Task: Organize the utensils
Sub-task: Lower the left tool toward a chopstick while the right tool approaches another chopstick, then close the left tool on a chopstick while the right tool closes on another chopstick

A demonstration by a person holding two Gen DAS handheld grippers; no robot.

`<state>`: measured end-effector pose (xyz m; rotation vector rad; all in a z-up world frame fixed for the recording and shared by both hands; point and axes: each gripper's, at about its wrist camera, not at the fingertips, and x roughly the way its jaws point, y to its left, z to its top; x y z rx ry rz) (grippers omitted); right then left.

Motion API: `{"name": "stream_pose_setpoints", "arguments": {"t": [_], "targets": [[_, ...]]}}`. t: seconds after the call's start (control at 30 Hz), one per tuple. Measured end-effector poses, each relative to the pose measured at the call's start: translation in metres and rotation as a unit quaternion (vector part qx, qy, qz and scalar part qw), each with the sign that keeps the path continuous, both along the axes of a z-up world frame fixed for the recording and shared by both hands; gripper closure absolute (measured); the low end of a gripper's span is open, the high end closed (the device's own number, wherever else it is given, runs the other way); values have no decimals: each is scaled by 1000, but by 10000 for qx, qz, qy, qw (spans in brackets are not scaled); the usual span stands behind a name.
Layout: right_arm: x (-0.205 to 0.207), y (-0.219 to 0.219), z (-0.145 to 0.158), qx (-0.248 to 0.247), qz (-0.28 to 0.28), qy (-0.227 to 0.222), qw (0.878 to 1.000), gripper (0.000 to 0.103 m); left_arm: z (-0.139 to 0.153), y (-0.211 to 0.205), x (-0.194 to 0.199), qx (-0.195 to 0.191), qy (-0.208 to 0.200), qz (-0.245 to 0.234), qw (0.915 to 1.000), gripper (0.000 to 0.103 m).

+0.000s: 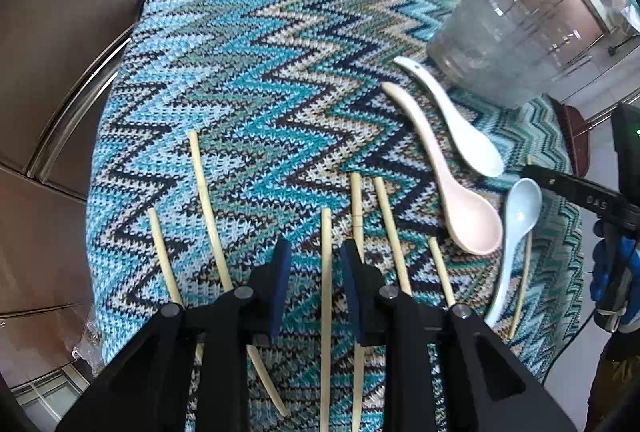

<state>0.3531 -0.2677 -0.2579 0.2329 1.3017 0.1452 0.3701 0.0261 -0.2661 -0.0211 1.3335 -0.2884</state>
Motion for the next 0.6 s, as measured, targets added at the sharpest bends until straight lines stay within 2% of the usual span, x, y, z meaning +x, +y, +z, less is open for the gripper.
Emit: {"name": "stream_pose_setpoints", "arguments": {"t": [0.07, 0.33, 0.6], "targets": [[5, 4, -3, -32, 28, 25, 10000, 80, -5, -2, 4, 45, 65, -5, 10000, 85], [19, 20, -7, -185, 236, 222, 9993, 83, -12, -7, 12, 310, 127, -137, 9993, 91], [27, 34, -11, -335, 223, 221, 9989, 89, -12, -14, 10, 568, -57, -156, 9982, 98]]}}
